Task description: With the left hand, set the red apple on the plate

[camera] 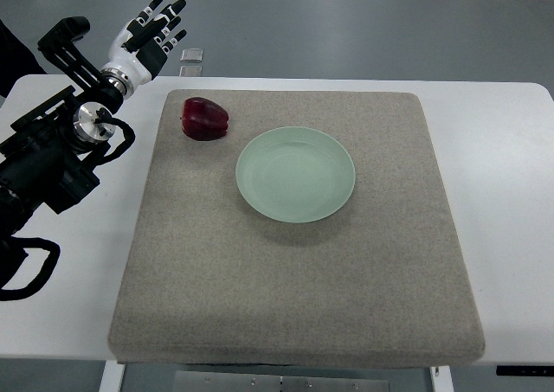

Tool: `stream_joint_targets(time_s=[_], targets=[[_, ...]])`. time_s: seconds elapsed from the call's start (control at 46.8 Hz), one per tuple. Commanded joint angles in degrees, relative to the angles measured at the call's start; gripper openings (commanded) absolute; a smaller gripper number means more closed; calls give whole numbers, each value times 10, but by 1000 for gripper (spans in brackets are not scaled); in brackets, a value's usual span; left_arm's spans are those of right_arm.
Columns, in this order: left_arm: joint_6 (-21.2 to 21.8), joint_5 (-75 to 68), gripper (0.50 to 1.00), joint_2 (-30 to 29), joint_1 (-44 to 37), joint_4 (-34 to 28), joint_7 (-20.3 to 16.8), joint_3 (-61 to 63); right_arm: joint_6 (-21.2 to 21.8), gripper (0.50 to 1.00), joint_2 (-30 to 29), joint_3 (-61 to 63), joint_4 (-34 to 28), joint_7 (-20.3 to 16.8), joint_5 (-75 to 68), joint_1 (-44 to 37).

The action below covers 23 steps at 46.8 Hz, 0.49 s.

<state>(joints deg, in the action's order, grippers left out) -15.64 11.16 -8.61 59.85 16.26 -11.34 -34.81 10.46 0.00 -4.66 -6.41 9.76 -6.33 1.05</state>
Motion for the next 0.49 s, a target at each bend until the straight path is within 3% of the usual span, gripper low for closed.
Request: stream_joint_targets(time_s=[0.0,0.47], targets=[[-1,0,992,0,0,0,0,0,0,964,0,0,0,0,0,0],[-2,0,992,0,-1,0,0,0,0,964,0,0,0,0,0,0]])
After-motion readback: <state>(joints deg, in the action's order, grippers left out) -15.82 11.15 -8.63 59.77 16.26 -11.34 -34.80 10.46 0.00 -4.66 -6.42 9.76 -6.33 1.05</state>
